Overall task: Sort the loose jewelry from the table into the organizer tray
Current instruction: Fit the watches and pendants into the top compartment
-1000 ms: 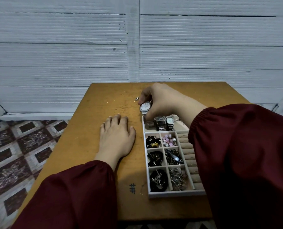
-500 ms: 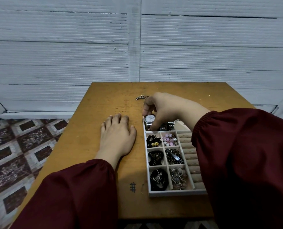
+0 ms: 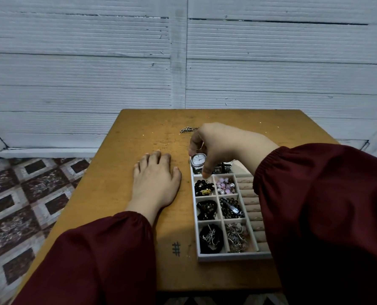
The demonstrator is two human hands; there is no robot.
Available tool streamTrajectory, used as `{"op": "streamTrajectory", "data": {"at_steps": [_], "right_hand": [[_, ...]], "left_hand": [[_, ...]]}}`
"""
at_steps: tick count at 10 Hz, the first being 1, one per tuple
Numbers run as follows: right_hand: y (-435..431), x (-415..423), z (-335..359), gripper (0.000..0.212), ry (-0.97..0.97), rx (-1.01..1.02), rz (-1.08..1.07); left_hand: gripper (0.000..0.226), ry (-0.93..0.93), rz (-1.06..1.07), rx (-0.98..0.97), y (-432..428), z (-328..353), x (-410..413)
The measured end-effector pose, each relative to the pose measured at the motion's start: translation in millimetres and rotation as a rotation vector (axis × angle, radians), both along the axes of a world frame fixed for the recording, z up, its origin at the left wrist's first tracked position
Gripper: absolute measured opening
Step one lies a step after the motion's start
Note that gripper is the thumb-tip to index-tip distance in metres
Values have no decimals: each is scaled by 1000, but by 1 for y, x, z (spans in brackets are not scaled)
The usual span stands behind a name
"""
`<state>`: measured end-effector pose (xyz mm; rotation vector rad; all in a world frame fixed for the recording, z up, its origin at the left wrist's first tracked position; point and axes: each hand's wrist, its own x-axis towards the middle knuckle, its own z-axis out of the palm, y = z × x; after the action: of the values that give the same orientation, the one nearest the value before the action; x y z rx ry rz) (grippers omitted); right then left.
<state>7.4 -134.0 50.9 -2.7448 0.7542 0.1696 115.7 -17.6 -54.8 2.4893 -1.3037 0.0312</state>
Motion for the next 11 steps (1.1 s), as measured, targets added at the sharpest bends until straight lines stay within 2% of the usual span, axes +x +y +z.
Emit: {"op": "streamTrajectory", "data": {"at_steps": [2, 4, 7, 11], "right_hand": [[-1, -2, 2, 46, -20, -3, 8], [-4, -1, -4, 63, -61, -40, -14], [-4, -1, -11, 50, -84, -87, -37], [-9, -3, -13, 42, -275, 182, -123]], "left_hand": [[51, 0, -4, 1, 0, 1, 0], [51, 4, -1, 0, 0, 1, -1], [51, 7, 1, -4, 0, 1, 0], [52, -1, 0, 1, 0, 1, 0]]}}
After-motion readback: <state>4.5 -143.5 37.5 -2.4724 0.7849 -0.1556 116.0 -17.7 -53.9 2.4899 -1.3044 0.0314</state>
